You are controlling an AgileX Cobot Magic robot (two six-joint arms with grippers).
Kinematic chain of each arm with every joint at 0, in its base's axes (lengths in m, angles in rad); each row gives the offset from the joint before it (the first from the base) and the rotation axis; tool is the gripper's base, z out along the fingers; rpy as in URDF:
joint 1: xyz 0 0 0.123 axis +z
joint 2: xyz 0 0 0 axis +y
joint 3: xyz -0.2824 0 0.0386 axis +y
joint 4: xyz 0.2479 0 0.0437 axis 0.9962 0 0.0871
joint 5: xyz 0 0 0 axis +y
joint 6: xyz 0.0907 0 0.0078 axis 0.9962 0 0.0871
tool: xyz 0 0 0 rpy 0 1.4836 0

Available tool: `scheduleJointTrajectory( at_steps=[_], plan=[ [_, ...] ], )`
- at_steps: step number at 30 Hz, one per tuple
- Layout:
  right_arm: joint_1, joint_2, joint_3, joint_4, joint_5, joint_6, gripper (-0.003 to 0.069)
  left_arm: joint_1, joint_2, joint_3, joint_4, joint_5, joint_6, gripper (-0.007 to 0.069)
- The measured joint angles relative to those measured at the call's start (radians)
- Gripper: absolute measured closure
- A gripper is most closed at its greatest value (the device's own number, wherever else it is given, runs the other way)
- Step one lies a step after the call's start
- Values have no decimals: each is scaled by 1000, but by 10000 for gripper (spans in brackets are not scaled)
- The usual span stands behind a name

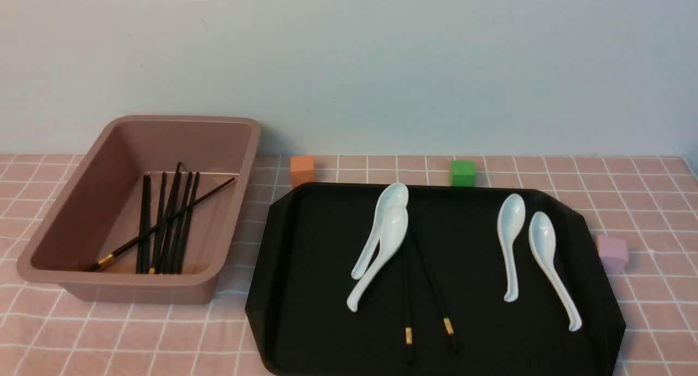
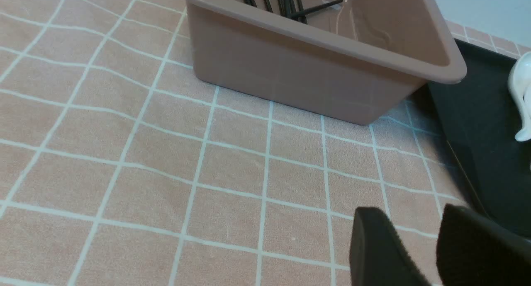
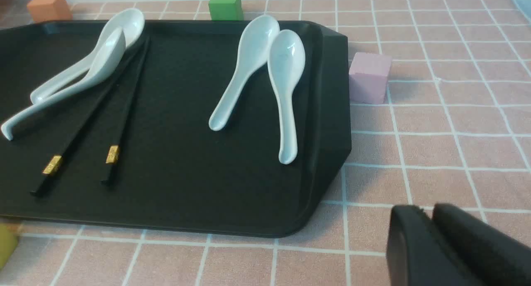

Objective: On pink tablecloth take chopsticks from black tray and put them in box.
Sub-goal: 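Move the gripper over the chopsticks on the black tray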

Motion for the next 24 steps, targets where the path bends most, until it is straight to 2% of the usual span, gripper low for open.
scheduleJointTrajectory(
  at_steps=[24],
  plan=[
    [0,0,0,0,0,0,541,0,0,0,0,0,0,386]
  ],
)
